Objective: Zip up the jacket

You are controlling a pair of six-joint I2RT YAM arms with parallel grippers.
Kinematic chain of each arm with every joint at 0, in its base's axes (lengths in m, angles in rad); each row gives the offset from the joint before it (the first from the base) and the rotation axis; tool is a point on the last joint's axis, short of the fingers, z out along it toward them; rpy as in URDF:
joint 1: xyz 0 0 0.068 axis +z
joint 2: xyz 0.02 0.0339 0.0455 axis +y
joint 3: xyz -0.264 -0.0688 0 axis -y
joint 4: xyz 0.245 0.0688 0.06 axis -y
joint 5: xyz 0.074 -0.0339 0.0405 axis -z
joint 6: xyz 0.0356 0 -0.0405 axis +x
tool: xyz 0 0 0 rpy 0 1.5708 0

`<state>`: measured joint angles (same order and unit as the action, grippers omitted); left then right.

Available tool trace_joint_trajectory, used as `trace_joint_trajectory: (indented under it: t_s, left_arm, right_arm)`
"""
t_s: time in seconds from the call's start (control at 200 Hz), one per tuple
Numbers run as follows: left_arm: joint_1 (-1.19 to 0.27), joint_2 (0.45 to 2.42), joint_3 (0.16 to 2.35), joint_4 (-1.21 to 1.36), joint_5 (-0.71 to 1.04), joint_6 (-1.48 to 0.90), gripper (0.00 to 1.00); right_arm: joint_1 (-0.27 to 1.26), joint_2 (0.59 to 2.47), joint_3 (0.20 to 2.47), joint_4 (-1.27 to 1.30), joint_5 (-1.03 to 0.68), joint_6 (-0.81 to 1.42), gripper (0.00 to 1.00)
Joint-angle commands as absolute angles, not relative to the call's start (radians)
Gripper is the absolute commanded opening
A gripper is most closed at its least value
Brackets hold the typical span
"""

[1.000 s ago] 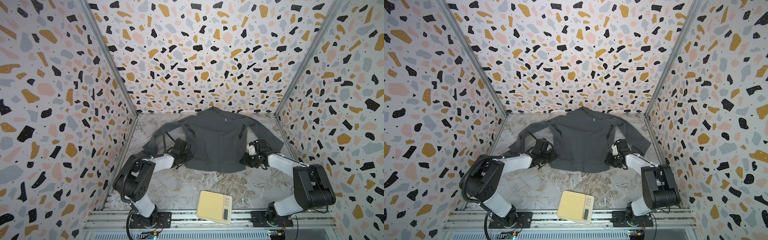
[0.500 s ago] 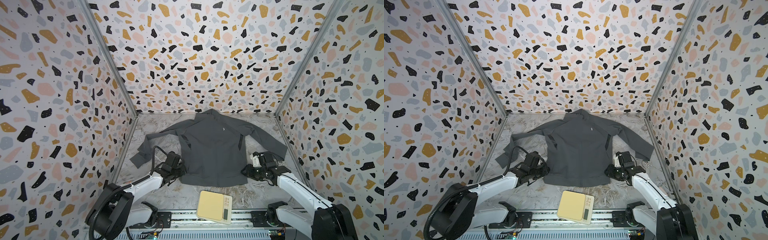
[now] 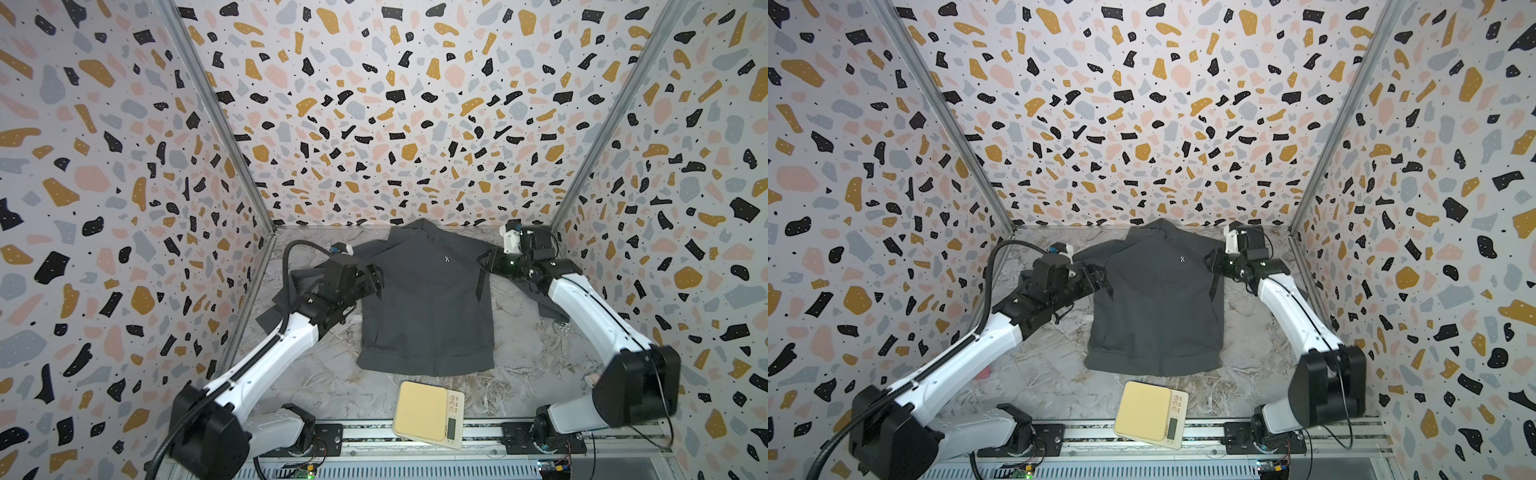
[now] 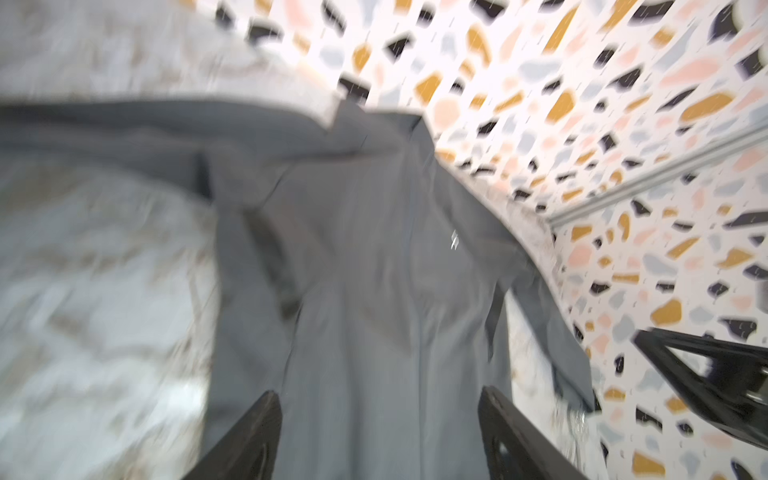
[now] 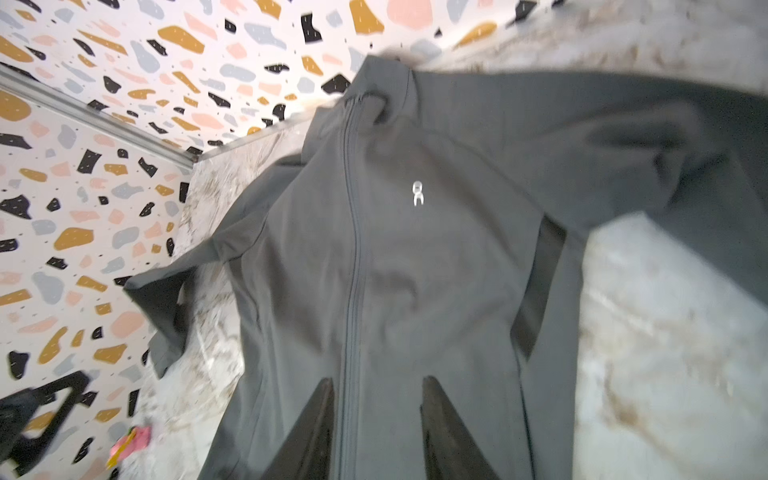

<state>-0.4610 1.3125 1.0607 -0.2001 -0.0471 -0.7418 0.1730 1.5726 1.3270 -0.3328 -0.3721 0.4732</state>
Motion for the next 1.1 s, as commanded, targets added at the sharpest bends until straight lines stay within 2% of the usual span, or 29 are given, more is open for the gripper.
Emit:
trace_joint_trajectory:
  t_s: [0.0,0.205,0.315,0.416,0.606,0.816,1.096]
  left_arm:
    - [-0.432,1.560,1.202,-0.135,-0.040,-0.673,0.75]
    - [-0.373,2.117,1.691,-0.179,0.057,-0.694,0.53]
    - [-0.353,2.285,1.824,-0.166,0.032,-0.724,0.43]
    - [-0.323,2.371,1.851,-0.143,0.030,-0.762,0.33]
    - [-0.267,2.418,1.791,-0.116,0.011,-0.783,0.19]
    - [-0.209,2.391,1.709,-0.084,-0.006,-0.790,0.17]
    - [-0.163,2.330,1.636,-0.018,-0.019,-0.776,0.14]
  right_arm:
    - [0.138,1.822,1.484,-0.230,-0.427,0.454,0.27]
    - [0.123,2.286,1.947,-0.238,-0.496,0.511,0.16]
    - [0.124,2.463,2.131,-0.287,-0.511,0.549,0.13]
    - [0.121,2.540,2.153,-0.278,-0.510,0.597,0.09]
    - [0.112,2.558,2.017,-0.163,-0.498,0.679,0.03]
    - [0.059,2.522,1.865,-0.017,-0.498,0.751,0.00]
    - [-0.033,2.505,1.826,0.029,-0.541,0.708,0.00]
